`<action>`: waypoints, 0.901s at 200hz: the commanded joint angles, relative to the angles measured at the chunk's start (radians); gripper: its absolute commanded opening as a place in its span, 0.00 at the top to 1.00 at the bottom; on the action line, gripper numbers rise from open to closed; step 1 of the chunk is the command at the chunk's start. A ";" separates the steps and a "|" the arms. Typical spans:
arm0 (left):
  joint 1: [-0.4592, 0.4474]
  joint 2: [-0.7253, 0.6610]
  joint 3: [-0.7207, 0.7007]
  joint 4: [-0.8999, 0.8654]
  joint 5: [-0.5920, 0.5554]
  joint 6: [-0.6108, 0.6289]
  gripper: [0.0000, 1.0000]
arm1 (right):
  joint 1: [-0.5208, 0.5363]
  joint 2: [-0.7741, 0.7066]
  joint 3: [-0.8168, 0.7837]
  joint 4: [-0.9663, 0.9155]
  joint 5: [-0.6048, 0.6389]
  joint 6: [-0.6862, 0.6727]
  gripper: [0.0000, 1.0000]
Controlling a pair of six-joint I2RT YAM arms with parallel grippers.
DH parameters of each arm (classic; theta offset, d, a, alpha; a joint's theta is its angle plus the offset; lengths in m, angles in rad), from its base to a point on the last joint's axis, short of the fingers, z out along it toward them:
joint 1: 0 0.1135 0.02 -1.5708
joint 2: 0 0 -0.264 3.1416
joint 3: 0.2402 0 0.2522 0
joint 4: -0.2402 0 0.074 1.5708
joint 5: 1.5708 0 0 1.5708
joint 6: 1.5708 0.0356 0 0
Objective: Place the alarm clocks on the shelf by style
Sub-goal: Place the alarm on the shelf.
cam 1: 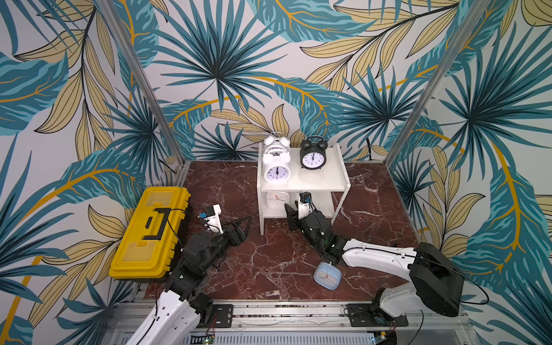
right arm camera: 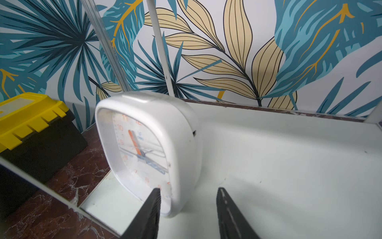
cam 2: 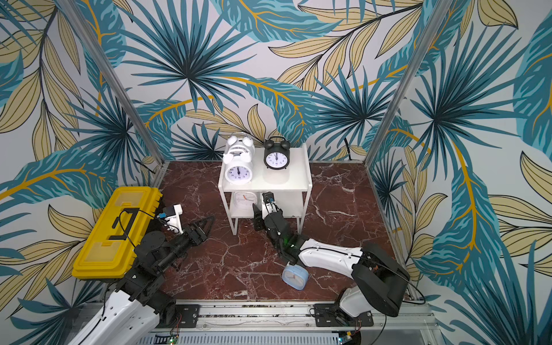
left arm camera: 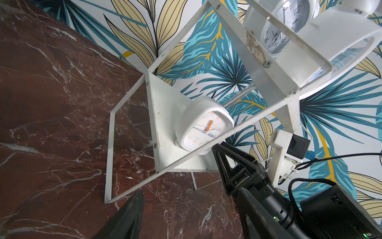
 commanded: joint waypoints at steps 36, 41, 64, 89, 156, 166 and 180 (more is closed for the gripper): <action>0.010 -0.005 -0.024 0.006 0.004 0.023 0.26 | -0.005 -0.043 -0.008 -0.072 0.041 0.028 0.55; 0.009 -0.006 -0.024 0.006 0.004 0.023 0.26 | -0.006 -0.045 -0.006 -0.081 0.039 0.028 0.55; 0.008 -0.009 -0.025 0.005 0.004 0.023 0.26 | -0.005 -0.056 0.000 -0.111 0.045 0.037 0.55; 0.011 -0.012 -0.026 -0.001 0.003 0.023 0.26 | 0.000 -0.084 -0.009 -0.137 0.048 0.050 0.55; 0.009 -0.015 0.021 -0.081 -0.003 0.064 0.19 | 0.060 -0.341 0.083 -0.708 0.007 0.111 0.41; 0.010 -0.015 0.029 -0.093 0.003 0.071 0.19 | 0.072 -0.389 0.125 -0.893 -0.010 0.128 0.37; 0.011 -0.015 0.036 -0.104 0.012 0.080 0.18 | 0.089 -0.455 0.161 -1.083 -0.047 0.148 0.34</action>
